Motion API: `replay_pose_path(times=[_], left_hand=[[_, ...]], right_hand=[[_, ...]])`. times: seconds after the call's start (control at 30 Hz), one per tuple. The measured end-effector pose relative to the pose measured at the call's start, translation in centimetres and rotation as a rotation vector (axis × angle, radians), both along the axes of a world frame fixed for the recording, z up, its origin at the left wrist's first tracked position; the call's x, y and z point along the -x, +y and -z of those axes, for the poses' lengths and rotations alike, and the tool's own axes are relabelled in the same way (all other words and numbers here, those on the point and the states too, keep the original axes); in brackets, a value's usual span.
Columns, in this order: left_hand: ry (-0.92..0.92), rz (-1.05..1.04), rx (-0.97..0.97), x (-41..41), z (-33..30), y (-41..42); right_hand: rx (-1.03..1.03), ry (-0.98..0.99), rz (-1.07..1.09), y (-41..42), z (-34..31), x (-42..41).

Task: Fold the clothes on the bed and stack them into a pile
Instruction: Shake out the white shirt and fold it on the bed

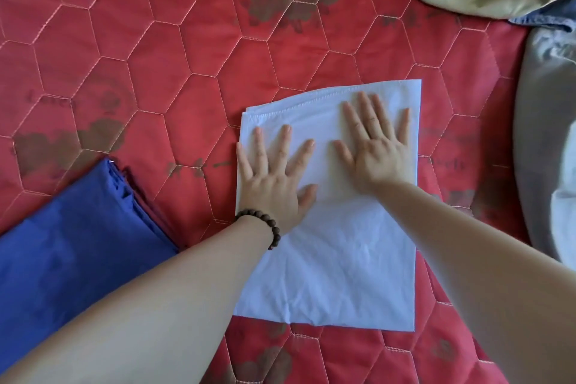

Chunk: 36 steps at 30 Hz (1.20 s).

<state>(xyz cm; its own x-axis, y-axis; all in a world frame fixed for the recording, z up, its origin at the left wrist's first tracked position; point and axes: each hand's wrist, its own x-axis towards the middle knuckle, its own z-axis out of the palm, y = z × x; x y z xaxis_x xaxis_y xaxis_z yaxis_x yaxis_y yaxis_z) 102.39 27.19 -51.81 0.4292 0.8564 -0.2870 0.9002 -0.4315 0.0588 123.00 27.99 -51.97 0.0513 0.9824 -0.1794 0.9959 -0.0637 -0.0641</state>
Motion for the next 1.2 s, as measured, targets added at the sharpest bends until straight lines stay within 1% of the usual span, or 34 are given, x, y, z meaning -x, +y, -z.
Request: replay_pose_path(times=[0.13, 0.23, 0.27, 0.37, 0.47, 0.57, 0.63, 0.73, 0.8, 0.83, 0.9, 0.93, 1.0, 1.07, 1.13, 1.2], left_hand=[[-0.034, 0.022, 0.082, 0.4, -0.5, 0.8], [-0.129, 0.008, 0.189, 0.7, -1.6, 1.6], [-0.157, -0.005, 0.181, 0.9, -2.1, 1.5], [-0.201, 0.002, 0.071, 2.1, -3.5, -0.7], [-0.261, 0.151, 0.048, 3.8, -4.3, -6.3], [-0.188, 0.298, 0.061, 6.8, -4.6, -12.0], [-0.096, 0.307, 0.067, 9.1, -4.6, -13.5], [-0.008, 0.157, 0.096, 11.7, -4.4, -13.1], [0.008, 0.062, 0.103, 12.3, -4.6, -12.7], [0.002, 0.051, 0.093, 12.3, -4.9, -12.8], [-0.049, 0.110, 0.051, 11.8, -5.5, -13.7], [-0.083, 0.166, 0.040, 11.2, -5.8, -14.4], [-0.127, 0.303, 0.054, 9.5, -5.8, -16.2], [-0.077, 0.400, 0.068, 7.6, -5.3, -17.3], [0.030, 0.386, 0.040, 5.9, -4.3, -17.3], [0.099, 0.345, -0.036, 4.7, -3.5, -16.7]], right_hand=[[0.028, -0.056, 0.060, -0.3, -0.8, 0.2], [0.024, -0.052, 0.082, -1.6, -1.8, 1.7], [0.000, -0.030, 0.061, -2.7, -2.1, 2.5], [-0.067, 0.069, -0.071, -7.5, -2.9, 5.6], [-0.062, 0.153, -0.192, -13.2, -2.9, 8.6], [0.043, 0.196, -0.211, -18.3, -2.6, 9.6], [0.114, 0.180, -0.123, -20.8, -2.4, 8.4], [0.179, 0.102, 0.017, -23.0, -2.6, 5.5], [0.198, 0.071, 0.064, -23.6, -3.1, 4.5], [0.195, 0.061, 0.077, -23.8, -3.4, 4.4], [0.178, 0.055, 0.050, -23.9, -4.1, 5.0], [0.173, 0.073, -0.002, -23.9, -4.4, 5.7], [0.159, 0.142, -0.174, -24.1, -4.7, 7.7], [0.153, 0.187, -0.295, -24.1, -4.5, 10.1], [0.120, 0.195, -0.265, -23.5, -4.0, 11.6], [0.073, 0.187, -0.189, -22.7, -3.5, 12.1]])
